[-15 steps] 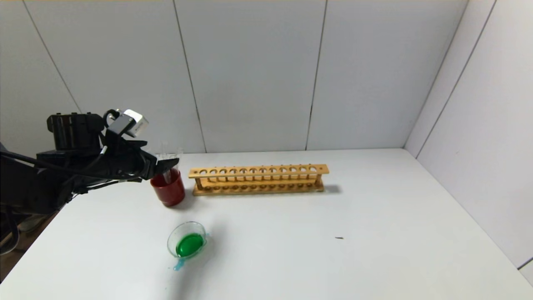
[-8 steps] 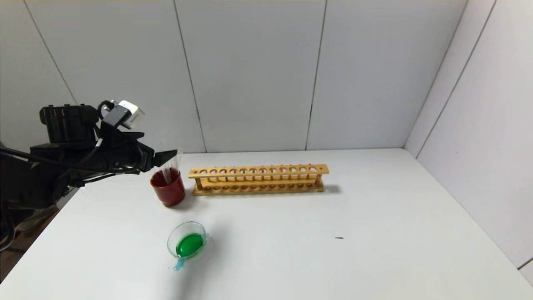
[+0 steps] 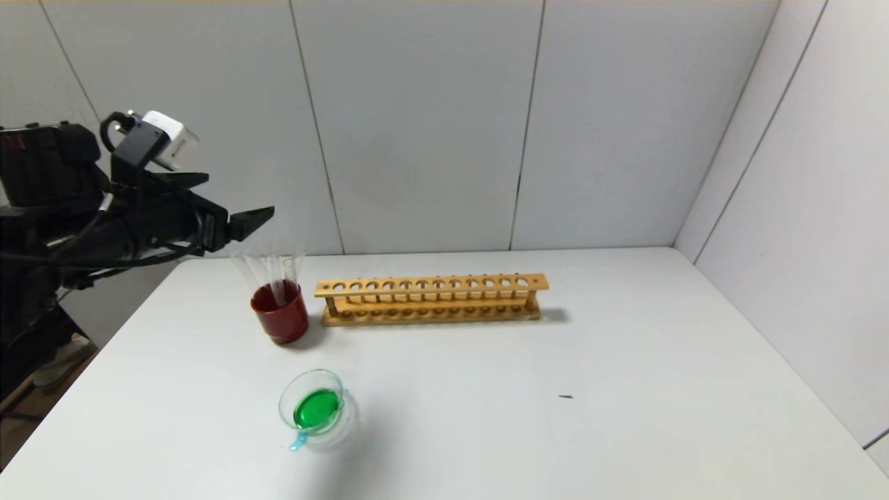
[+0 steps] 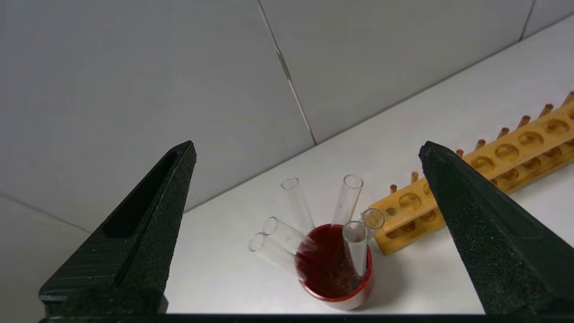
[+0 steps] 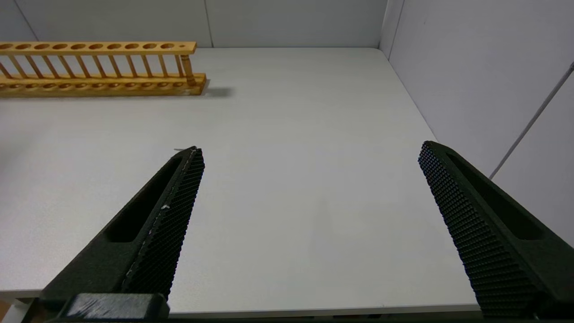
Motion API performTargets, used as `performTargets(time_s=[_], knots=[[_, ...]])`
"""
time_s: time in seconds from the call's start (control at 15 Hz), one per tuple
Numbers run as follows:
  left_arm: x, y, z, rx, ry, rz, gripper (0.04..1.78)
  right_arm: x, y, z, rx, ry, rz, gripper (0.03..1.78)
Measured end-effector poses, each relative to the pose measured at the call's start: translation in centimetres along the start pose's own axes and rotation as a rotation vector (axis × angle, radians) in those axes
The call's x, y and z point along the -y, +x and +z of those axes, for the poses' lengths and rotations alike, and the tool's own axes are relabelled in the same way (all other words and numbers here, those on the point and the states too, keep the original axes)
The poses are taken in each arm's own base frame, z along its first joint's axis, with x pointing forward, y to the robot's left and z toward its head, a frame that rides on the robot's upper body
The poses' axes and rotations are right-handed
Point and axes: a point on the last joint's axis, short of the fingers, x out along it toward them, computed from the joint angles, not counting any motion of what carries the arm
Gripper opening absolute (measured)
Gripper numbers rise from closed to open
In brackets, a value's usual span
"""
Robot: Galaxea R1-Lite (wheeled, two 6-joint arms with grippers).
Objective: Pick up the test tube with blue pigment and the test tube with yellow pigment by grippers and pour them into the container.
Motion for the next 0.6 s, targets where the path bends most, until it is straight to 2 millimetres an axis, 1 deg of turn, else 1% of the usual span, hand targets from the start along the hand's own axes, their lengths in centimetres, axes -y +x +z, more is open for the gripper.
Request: performTargets(time_s=[0.13,0.27,0.33,0.4,0.6], knots=[[0.2,-3.2,1.8,0.033,0.014,0.055,1.75,0.0,0.0,0.0,0.0,0.0,0.0,1.75],[0.9,-7.9,3.2,0.071,0.024,0.125,1.75,0.0,0.0,0.0,0.0,0.0,0.0,1.75],[1.4,-10.3,3.6,0.09,0.029,0.154,1.75,0.0,0.0,0.0,0.0,0.0,0.0,1.75],[2.1,-13.2,3.7,0.116,0.035,0.187,1.75,0.0,0.0,0.0,0.0,0.0,0.0,1.75],[4.6,-21.2,3.0,0.189,0.025,0.258,1.75,0.0,0.0,0.0,0.0,0.0,0.0,1.75]])
